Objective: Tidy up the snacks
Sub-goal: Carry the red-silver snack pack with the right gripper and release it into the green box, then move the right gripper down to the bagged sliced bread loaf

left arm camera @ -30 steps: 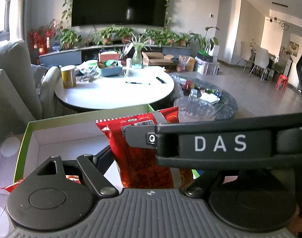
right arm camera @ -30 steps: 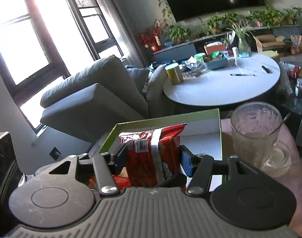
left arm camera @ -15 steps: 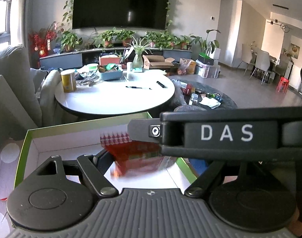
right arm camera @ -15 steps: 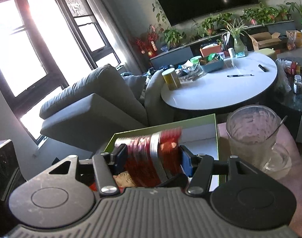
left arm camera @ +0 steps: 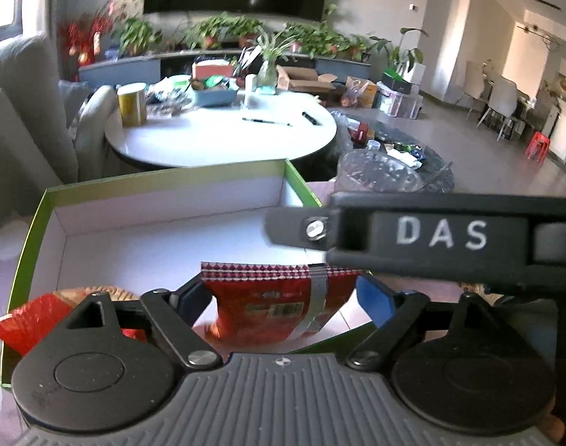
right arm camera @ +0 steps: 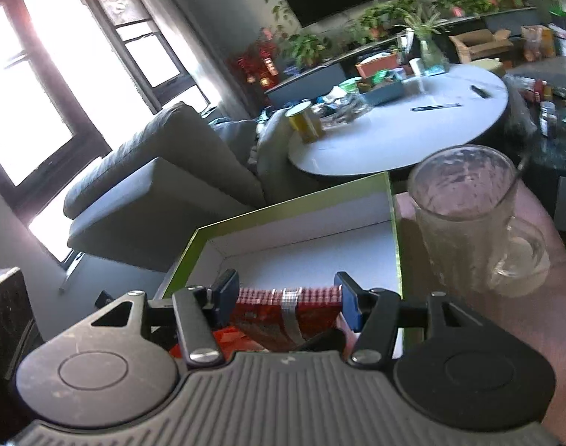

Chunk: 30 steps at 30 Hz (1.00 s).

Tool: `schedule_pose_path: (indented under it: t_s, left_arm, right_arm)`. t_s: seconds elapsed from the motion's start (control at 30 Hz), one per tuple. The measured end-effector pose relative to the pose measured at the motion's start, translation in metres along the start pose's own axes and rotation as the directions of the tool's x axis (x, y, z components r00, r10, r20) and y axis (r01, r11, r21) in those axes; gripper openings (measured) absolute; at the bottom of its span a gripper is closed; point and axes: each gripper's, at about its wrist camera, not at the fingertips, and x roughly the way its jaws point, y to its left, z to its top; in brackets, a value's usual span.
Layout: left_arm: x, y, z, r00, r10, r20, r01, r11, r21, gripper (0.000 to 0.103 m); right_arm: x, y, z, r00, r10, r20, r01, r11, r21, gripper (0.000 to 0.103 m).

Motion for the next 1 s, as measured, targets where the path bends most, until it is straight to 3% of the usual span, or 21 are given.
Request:
schedule_pose_path:
  t_s: [0.13, 0.63, 1.0]
  left_arm:
    - [-0.005, 0.004, 0.000, 0.999, 0.022, 0.032, -0.022, 1.000, 0.017, 0.086]
    - [-0.038, 0.003, -0.009, 0.994, 0.046, 0.101, -0.053, 0.996, 0.067, 0.087]
    - [-0.089, 0.028, -0.031, 0.972, 0.141, 0.189, -0.152, 0.987, 0.047, 0.093]
  right_arm:
    - [-0.003, -0.005, -0.001, 0.999, -0.046, 0.029, 0.045, 0.999, 0.018, 0.048]
    - [-0.024, -0.006, -0.003, 0.998, -0.044, 0.051, 0.043, 0.999, 0.017, 0.048]
    - [-0.050, 0.018, -0.015, 0.999, -0.008, 0.054, 0.011, 0.998, -0.058, 0.048]
